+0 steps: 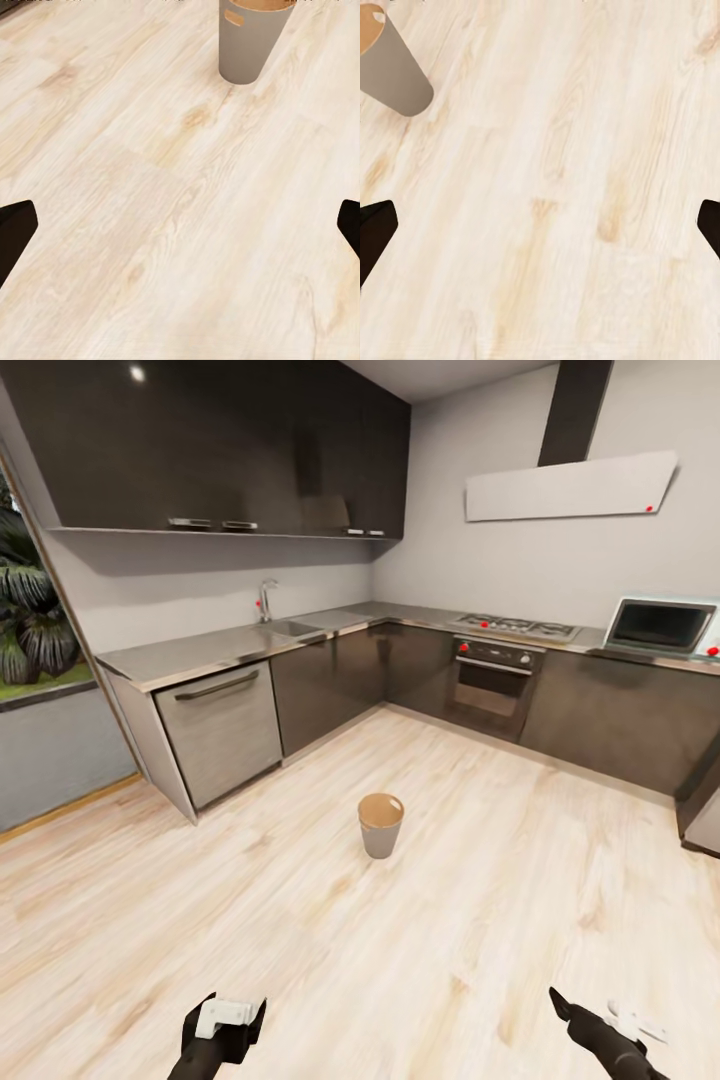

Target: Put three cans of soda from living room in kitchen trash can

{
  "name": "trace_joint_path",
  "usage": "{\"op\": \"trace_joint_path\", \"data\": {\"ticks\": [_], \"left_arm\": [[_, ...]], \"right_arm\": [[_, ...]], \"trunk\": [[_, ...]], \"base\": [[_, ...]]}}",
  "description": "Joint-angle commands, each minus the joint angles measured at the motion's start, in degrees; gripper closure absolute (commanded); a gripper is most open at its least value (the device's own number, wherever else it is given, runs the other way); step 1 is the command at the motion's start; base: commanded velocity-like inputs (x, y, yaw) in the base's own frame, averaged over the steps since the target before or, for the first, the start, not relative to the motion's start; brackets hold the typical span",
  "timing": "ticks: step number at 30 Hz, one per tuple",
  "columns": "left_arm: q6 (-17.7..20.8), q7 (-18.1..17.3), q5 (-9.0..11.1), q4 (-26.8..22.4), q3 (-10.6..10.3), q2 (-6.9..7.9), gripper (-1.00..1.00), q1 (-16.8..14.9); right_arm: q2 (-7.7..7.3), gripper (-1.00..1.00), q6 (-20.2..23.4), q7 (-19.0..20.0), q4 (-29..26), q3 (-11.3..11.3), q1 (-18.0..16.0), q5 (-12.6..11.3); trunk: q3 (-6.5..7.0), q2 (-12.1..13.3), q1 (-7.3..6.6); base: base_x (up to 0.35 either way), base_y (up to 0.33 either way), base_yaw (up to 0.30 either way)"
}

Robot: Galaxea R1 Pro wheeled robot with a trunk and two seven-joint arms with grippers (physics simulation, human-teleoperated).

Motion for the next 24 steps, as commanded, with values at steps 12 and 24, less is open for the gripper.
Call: {"op": "trace_joint_path", "data": {"ticks": [12, 24], "left_arm": [[0.00, 0.00, 0.08, 0.00, 0.10, 0.00, -1.00, 0.02], [-0.08, 0.00, 0.09, -0.02, 0.11, 0.00, -1.00, 0.01]], "right_arm": [[-0.03, -1.00, 0.04, 0.01, 0.09, 0.55, -0.01, 0.09], [-0.07, -1.00, 0.04, -0.07, 0.09, 2.04, -0.01, 0.16]], "trunk": [[-0.55, 0.00, 0.00], [-1.16, 0.00, 0.00]], "base": [[0.320, -0.012, 0.000], [0.324, 0.047, 0.000]]}}
